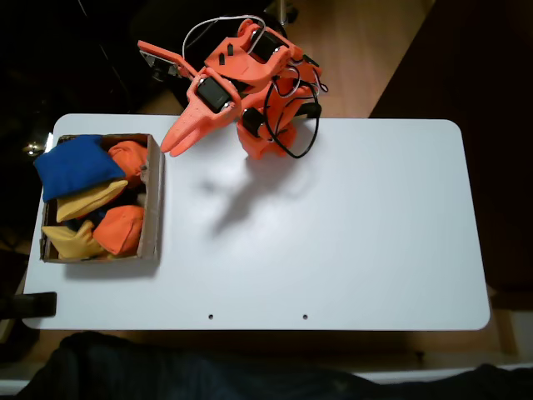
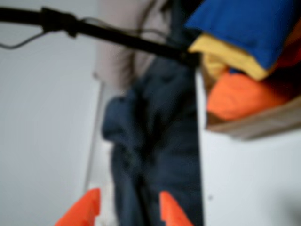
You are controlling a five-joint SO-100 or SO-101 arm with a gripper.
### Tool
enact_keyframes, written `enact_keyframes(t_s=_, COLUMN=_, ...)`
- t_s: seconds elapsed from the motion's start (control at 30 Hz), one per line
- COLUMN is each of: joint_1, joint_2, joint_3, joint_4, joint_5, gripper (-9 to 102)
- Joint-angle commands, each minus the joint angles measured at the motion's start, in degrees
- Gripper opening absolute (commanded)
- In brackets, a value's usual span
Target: Grasp a bag and put it in the box.
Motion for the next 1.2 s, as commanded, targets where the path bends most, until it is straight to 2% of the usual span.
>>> enact_keyframes(t_s=0.0, joint_1=0.44, joint_2=0.26, joint_3=0.53, joint_4=-1.14, joint_5=0.26, gripper=24)
enact_keyframes(t_s=0.6, joint_1=-3.78, joint_2=0.26, joint_3=1.32, joint_4=-0.53, joint_5=1.85, gripper=24)
enact_keyframes(t_s=1.17, joint_1=-3.16, joint_2=0.26, joint_3=1.32, joint_4=-0.53, joint_5=2.55, gripper=24)
